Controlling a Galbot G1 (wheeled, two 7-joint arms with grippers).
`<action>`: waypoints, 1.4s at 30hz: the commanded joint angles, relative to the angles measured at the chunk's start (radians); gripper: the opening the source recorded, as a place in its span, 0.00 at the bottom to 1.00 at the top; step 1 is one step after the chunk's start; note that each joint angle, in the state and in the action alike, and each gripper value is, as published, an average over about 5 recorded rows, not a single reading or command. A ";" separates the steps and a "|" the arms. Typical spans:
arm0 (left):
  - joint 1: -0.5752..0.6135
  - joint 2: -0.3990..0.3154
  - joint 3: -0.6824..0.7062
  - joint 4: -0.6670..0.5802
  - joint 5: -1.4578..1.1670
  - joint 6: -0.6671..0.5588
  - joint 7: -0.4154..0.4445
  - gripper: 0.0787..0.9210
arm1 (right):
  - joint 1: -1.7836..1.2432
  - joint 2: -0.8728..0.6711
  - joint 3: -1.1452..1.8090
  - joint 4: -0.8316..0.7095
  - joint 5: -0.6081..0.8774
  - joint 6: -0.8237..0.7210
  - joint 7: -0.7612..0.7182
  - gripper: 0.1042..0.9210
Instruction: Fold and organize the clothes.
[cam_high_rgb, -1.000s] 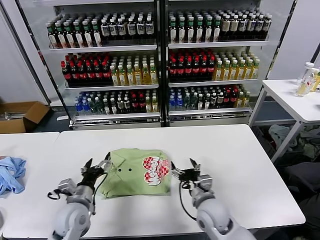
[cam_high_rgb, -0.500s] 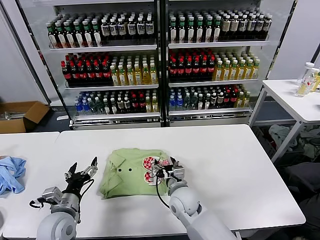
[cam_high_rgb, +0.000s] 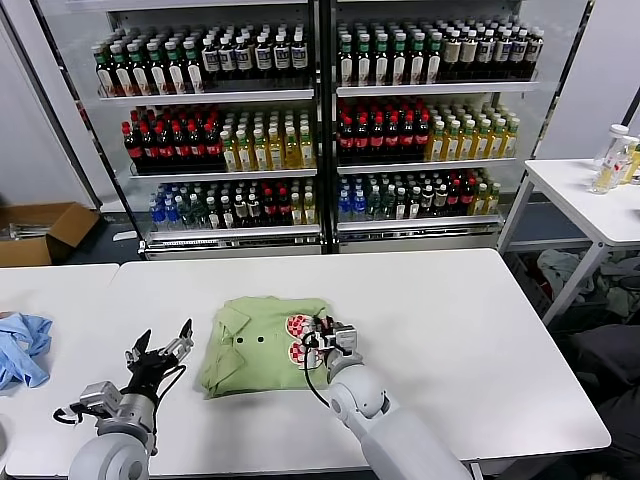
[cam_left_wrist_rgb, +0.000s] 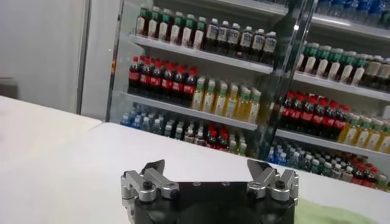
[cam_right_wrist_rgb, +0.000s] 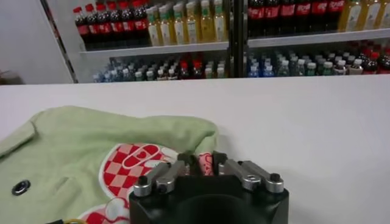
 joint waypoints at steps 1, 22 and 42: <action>0.022 -0.002 -0.009 -0.019 -0.001 0.003 -0.001 0.88 | 0.022 -0.025 -0.017 -0.034 -0.010 0.001 0.012 0.18; 0.055 -0.027 0.017 -0.070 0.025 0.027 -0.002 0.88 | 0.007 -0.281 0.160 0.047 -0.183 0.068 -0.260 0.01; 0.149 -0.045 0.040 -0.197 0.176 -0.008 0.032 0.88 | -0.664 -0.356 0.559 0.601 -0.244 0.315 -0.267 0.67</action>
